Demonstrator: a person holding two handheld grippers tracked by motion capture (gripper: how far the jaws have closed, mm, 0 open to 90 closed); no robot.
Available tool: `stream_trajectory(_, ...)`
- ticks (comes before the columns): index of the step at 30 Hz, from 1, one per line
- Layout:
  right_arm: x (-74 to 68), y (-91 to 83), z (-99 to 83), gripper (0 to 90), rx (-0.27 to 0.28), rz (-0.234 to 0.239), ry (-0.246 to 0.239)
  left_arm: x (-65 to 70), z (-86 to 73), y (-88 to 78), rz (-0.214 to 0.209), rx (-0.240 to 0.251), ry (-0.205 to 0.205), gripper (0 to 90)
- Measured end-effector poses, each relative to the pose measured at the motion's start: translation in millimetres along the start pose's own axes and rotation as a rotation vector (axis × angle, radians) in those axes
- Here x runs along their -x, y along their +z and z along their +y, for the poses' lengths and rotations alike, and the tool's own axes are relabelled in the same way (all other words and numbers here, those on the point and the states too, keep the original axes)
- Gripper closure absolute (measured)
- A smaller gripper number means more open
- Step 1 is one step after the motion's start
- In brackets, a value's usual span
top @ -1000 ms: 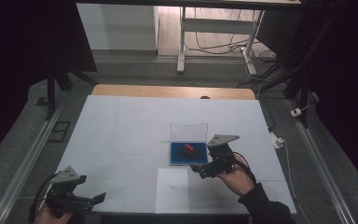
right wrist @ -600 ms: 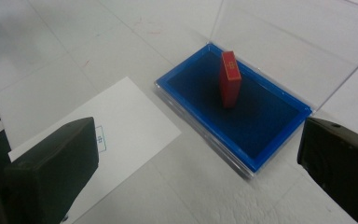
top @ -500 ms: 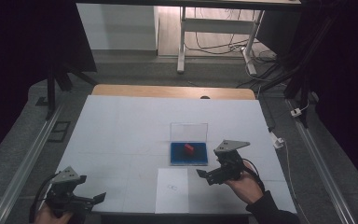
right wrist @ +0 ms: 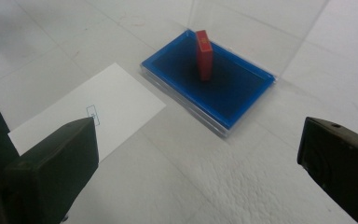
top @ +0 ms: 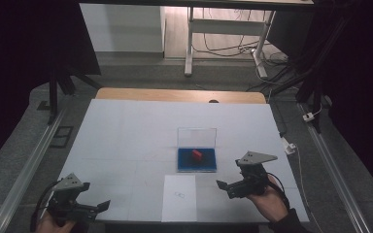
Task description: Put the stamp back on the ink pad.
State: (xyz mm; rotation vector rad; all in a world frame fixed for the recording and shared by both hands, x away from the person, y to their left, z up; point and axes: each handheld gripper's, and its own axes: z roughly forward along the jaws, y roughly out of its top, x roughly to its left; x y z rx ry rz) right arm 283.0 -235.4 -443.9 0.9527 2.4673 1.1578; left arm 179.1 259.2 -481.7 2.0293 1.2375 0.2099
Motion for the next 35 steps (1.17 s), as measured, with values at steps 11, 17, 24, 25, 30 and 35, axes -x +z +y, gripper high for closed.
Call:
stream_trajectory(11, 5.7, -31.8, -24.0, 0.0, 0.020, -0.062, 0.059, -0.5, 0.4, 0.5, 0.002, -0.002, -0.004, 0.0)
stream_trajectory(17, 9.1, -48.7, -40.1, 0.0, 0.029, -0.118, 0.102, -0.3, 0.4, 0.2, 0.004, -0.001, -0.003, 0.0)
stream_trajectory(24, 9.4, -63.8, -61.7, 0.0, 0.012, -0.179, 0.141, 2.1, -0.2, -0.7, 0.015, 0.007, 0.013, 0.0)
stream_trajectory(25, 9.3, -66.2, -64.4, 0.0, 0.009, -0.192, 0.140, 2.5, -0.2, -0.5, 0.016, 0.004, 0.016, 0.0)
stream_trajectory(30, 12.2, -72.5, -73.4, 0.0, 0.013, -0.205, 0.178, 2.1, -0.2, -0.1, 0.016, 0.001, 0.015, 0.0)
stream_trajectory(35, 14.8, -72.7, -74.5, 0.0, 0.016, -0.202, 0.201, 2.4, 1.0, 0.1, 0.014, 0.002, 0.016, 0.0)
